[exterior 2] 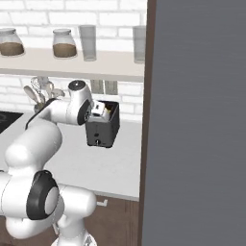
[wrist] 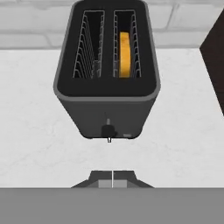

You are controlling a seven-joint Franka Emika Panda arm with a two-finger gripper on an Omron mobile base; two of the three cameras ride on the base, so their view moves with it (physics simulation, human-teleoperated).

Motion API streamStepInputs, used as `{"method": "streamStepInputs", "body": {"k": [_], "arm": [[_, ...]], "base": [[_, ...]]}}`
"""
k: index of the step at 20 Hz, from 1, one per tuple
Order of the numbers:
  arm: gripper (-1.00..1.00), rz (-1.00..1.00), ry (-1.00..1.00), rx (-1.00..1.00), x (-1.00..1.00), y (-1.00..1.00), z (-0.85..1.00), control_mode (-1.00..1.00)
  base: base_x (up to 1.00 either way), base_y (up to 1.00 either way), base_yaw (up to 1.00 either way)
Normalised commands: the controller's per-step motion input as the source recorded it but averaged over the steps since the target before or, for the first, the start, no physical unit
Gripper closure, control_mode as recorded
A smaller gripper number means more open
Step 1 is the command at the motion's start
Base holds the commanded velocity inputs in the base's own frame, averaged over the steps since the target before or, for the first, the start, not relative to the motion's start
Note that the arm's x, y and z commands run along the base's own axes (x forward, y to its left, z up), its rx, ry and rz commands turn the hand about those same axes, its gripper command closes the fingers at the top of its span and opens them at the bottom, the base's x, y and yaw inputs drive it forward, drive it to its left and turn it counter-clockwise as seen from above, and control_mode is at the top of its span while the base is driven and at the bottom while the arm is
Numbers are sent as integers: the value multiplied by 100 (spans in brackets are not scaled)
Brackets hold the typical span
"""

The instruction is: Start the toaster. Once the lever pops up, take the bread to the plate on the dining counter.

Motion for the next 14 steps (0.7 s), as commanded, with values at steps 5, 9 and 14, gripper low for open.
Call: {"method": "streamStepInputs", "body": {"k": [5, 9, 14], "arm": [[-100, 0, -8, -7, 0, -23, 6, -100], [-100, 0, -7, -8, 13, -5, 0, -100], [-100, -7, -5, -5, 30, 0, 7, -100]], "base": [[0, 0, 0], [0, 0, 0], [0, 0, 0]]}}
